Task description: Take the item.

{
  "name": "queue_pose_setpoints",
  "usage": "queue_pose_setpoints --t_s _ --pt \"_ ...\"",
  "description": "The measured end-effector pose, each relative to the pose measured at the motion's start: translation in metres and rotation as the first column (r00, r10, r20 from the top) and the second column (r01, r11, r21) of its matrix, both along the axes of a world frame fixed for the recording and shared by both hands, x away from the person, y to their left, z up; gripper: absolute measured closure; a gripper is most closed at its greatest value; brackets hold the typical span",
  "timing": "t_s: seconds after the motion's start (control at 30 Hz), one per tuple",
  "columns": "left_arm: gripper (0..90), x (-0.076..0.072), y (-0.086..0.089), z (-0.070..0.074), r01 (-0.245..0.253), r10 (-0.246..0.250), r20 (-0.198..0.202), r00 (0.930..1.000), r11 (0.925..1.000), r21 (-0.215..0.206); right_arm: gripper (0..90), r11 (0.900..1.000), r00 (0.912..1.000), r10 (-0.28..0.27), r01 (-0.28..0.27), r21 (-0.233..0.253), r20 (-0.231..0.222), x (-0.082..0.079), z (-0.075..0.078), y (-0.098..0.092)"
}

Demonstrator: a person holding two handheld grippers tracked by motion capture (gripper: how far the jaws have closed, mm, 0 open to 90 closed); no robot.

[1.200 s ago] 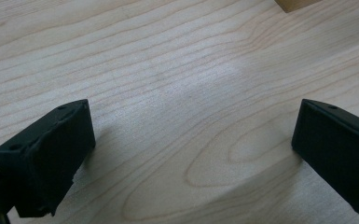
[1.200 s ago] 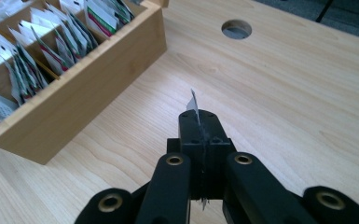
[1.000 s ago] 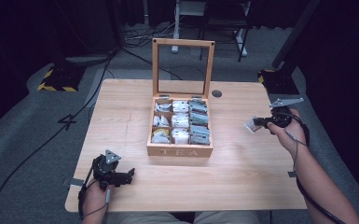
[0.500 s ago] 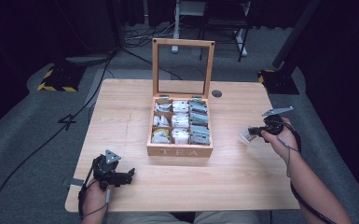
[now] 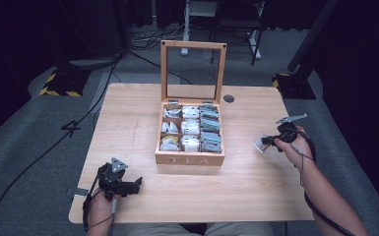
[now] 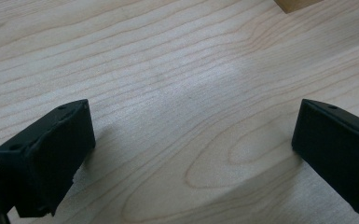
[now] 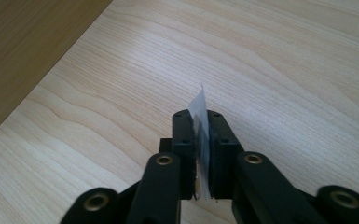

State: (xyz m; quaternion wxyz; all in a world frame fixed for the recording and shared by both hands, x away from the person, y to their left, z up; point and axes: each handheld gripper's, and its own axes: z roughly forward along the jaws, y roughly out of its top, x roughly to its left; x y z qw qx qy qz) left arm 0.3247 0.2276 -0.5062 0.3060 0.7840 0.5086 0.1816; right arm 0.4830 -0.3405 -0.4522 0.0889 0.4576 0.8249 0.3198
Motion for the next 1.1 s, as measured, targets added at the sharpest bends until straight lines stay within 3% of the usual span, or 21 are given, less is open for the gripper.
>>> queue_pose_setpoints --t_s 0.13,0.17,0.23,0.43,0.7,0.93,1.1 --pt "0.0 0.0 0.0 0.0 0.0 0.0 0.0 1.0 1.0 0.0 62.9 1.0 1.0 -0.004 0.004 0.009 0.005 0.002 -0.005 -0.002" --pt "0.0 0.0 0.0 0.0 0.0 0.0 0.0 1.0 1.0 0.0 54.5 1.0 0.9995 -0.01 0.009 0.005 0.032 0.004 -0.008 -0.004" --pt "0.0 0.0 0.0 0.0 0.0 0.0 0.0 1.0 1.0 0.0 50.2 1.0 0.9991 -0.025 0.024 0.015 0.036 0.005 -0.011 -0.007" --pt "0.0 0.0 0.0 0.0 -0.001 0.001 -0.001 1.0 1.0 -0.002 44.9 0.999 0.9972 -0.049 0.049 0.013 0.057 0.007 -0.016 -0.013" --pt "0.0 0.0 0.0 0.0 0.0 0.0 0.001 1.0 1.0 -0.001 44.2 0.998 0.9951 -0.056 0.055 0.022 0.081 0.002 -0.009 -0.018" --pt "0.0 0.0 0.0 0.0 -0.002 0.002 0.0 1.0 1.0 0.0 43.1 0.999 0.9918 -0.023 0.017 0.049 0.125 -0.012 0.009 -0.017" --pt "0.0 0.0 0.0 0.0 0.001 -0.001 0.0 1.0 1.0 -0.002 41.7 0.996 0.9837 0.037 -0.05 0.075 0.176 -0.034 0.024 -0.009"
